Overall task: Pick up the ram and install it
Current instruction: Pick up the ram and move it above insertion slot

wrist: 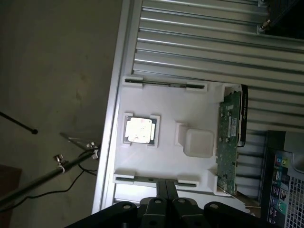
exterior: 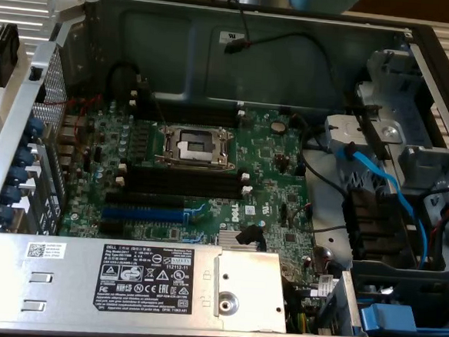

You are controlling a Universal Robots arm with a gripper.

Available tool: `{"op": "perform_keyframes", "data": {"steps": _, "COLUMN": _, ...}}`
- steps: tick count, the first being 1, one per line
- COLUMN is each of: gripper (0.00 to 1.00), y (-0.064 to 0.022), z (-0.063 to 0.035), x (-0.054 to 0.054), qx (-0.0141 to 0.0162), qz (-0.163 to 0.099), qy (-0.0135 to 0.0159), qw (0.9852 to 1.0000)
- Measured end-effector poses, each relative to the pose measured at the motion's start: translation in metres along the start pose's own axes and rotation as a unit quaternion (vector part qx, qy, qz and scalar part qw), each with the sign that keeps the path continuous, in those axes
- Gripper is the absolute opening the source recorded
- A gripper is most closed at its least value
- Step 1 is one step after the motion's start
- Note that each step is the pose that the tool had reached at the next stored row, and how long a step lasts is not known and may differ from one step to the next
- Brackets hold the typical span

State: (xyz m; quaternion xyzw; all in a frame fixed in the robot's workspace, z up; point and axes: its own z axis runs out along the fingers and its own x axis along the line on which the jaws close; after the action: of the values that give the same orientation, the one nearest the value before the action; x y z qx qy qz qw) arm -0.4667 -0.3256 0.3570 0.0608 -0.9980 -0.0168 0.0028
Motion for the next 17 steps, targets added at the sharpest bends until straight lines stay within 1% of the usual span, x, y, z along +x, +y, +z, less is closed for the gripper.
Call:
{"op": "perform_keyframes", "data": {"steps": 3, "gripper": 0.1, "y": 0.0001, "z": 0.0, "x": 0.0, "qx": 0.0004, "qz": 0.0, "qy": 0.0001, "qw": 1.0}}
{"op": "perform_keyframes", "data": {"steps": 5, "gripper": 0.1, "y": 0.0005, "z": 0.0001, "x": 0.0001, "qx": 0.002, "qz": -0.005, "qy": 0.0001, "qw": 1.0}}
{"op": "perform_keyframes", "data": {"steps": 7, "gripper": 0.1, "y": 0.0004, "z": 0.0, "x": 0.0002, "qx": 0.0021, "qz": -0.023, "qy": 0.0007, "qw": 0.9997}}
{"op": "perform_keyframes", "data": {"steps": 9, "gripper": 0.1, "y": 0.0005, "z": 0.0, "x": 0.0001, "qx": 0.0022, "qz": -0.041, "qy": 0.0012, "qw": 0.9992}}
{"op": "perform_keyframes", "data": {"steps": 12, "gripper": 0.1, "y": 0.0005, "z": 0.0, "x": 0.0001, "qx": 0.0022, "qz": -0.068, "qy": 0.0021, "qw": 0.9977}}
{"op": "perform_keyframes", "data": {"steps": 14, "gripper": 0.1, "y": 0.0005, "z": 0.0, "x": 0.0001, "qx": 0.0023, "qz": -0.087, "qy": 0.0027, "qw": 0.9962}}
{"op": "perform_keyframes", "data": {"steps": 17, "gripper": 0.1, "y": 0.0005, "z": 0.0, "x": 0.0001, "qx": 0.0024, "qz": -0.115, "qy": 0.0036, "qw": 0.9934}}
